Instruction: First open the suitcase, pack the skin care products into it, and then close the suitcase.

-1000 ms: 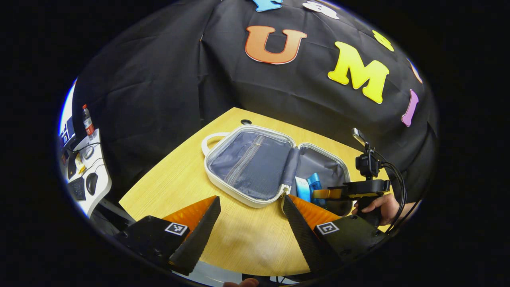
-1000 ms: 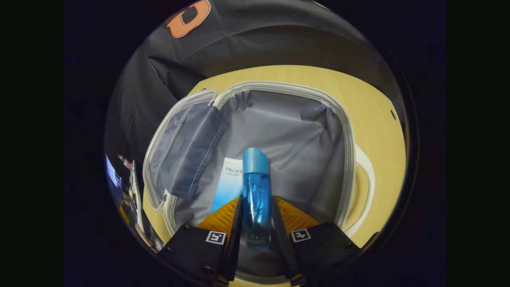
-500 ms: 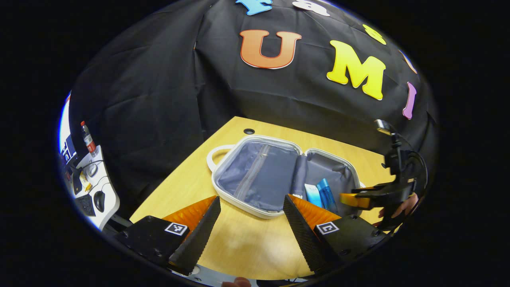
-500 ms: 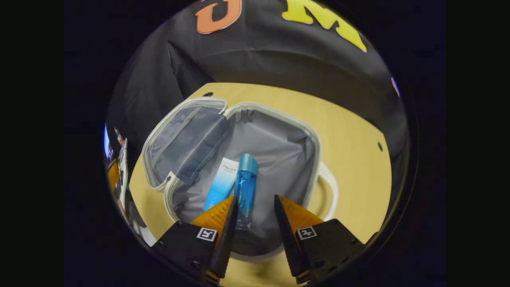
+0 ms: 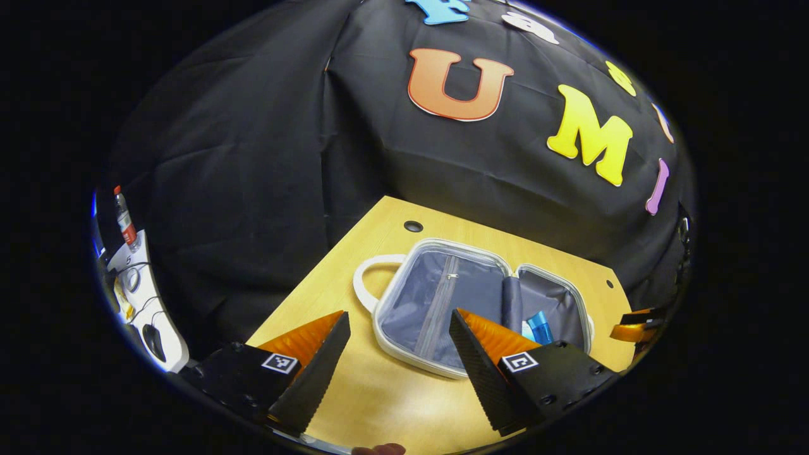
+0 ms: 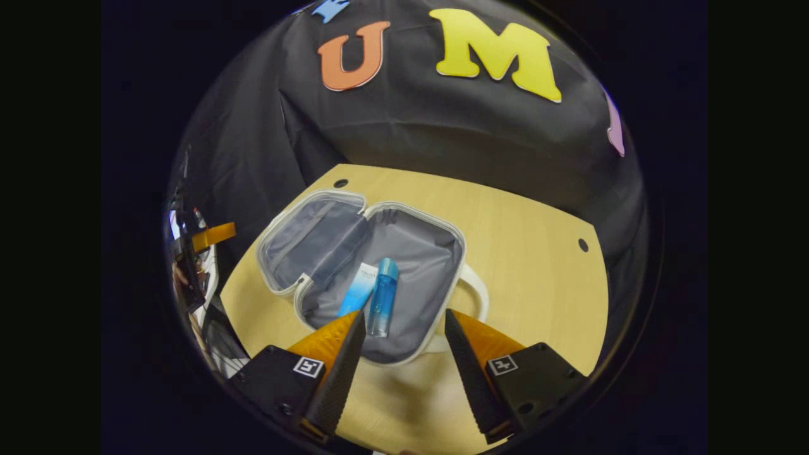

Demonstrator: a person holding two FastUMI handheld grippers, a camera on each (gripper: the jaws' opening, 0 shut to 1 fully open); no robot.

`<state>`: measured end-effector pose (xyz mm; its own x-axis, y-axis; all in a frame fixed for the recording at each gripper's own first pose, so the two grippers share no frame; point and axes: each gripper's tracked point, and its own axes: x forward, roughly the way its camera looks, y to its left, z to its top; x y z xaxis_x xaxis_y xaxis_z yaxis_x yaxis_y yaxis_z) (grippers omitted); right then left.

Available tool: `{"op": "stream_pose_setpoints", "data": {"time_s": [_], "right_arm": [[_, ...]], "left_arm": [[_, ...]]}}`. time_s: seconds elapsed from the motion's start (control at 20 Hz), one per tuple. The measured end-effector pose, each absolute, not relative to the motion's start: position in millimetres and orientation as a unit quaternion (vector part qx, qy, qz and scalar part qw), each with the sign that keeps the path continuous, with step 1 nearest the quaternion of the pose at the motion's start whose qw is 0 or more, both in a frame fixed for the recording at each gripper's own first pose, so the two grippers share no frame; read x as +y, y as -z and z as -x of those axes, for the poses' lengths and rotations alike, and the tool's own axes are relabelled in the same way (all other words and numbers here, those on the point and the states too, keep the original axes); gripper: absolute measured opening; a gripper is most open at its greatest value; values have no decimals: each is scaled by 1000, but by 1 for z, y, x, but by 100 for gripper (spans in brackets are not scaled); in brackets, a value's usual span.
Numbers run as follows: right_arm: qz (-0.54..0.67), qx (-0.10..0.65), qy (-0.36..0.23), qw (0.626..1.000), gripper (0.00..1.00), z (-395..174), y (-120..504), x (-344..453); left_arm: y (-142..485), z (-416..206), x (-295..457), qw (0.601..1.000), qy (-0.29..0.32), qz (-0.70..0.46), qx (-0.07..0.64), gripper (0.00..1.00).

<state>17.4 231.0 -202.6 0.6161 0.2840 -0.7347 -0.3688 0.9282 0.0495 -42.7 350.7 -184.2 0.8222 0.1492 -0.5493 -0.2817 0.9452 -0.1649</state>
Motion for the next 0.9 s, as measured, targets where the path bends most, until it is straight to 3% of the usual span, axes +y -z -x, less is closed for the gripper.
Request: {"op": "stream_pose_setpoints", "data": {"time_s": [0.35, 0.85, 0.9], "right_arm": [[81, 392, -144, 905, 76, 4, 170, 180], [59, 382, -130, 913, 75, 13, 149, 165], [57, 382, -130, 913, 75, 14, 148, 165]], "left_arm": [[219, -21, 432, 936, -87, 150, 306, 100], [292, -72, 418, 866, 7, 326, 378, 100], [295, -75, 413, 860, 12, 344, 377, 92]]}}
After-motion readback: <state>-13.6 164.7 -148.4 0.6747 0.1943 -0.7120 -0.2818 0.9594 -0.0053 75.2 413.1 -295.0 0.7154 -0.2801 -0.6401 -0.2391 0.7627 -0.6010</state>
